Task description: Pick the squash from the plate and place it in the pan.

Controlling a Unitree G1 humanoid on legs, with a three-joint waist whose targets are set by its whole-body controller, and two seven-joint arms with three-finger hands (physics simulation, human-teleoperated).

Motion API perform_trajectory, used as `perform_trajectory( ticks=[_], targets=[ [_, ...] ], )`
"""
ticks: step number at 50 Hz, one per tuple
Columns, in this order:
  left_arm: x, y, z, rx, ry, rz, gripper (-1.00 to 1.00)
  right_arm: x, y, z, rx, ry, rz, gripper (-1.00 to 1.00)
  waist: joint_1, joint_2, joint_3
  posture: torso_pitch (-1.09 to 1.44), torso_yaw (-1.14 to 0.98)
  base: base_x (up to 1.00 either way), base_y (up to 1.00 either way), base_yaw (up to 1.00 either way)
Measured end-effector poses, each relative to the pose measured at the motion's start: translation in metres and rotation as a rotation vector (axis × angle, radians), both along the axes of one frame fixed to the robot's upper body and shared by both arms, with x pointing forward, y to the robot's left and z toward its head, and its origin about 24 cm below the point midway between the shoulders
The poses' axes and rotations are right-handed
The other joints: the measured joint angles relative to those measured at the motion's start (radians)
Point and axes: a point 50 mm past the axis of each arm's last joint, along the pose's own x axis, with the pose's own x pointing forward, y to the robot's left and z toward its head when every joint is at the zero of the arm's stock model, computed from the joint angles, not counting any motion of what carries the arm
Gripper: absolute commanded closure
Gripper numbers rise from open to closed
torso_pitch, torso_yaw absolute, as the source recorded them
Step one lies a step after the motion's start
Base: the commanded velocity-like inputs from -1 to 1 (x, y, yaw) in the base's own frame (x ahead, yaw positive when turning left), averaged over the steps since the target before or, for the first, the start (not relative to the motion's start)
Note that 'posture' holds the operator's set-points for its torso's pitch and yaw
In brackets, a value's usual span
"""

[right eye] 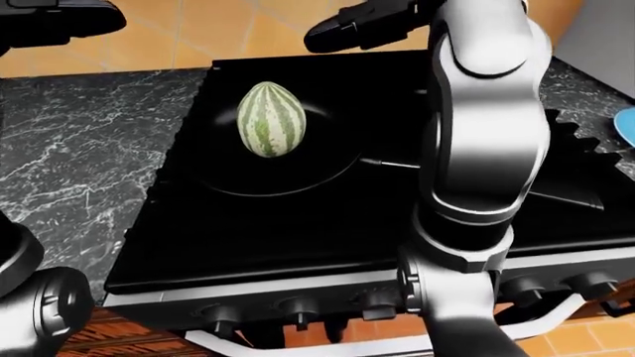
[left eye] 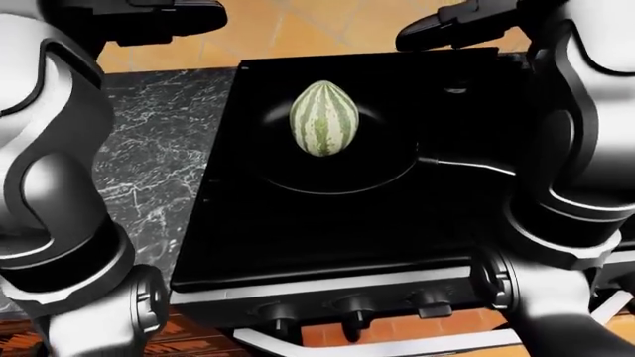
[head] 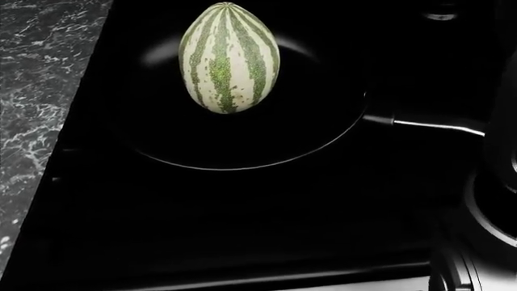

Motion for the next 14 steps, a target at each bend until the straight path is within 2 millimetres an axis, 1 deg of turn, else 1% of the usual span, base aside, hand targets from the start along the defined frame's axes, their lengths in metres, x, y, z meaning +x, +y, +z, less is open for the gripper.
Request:
perform_trajectory(
  ticks=[5,14],
  targets=[
    [-0.003,0.001,0.005,0.001,-0.066,0.020,-1.00,-0.002,-0.007,-0.001,0.004,-0.064,-0.014,-1.00,0.001,-0.001,0.000,0.00,0.00,0.00,0.00,0.00],
    [-0.015,-0.003,0.020,0.014,-0.215,-0.003,-1.00,-0.009,-0.012,0.009,0.012,-0.198,-0.012,-1.00,0.001,-0.006,0.000,0.00,0.00,0.00,0.00,0.00]
  ],
)
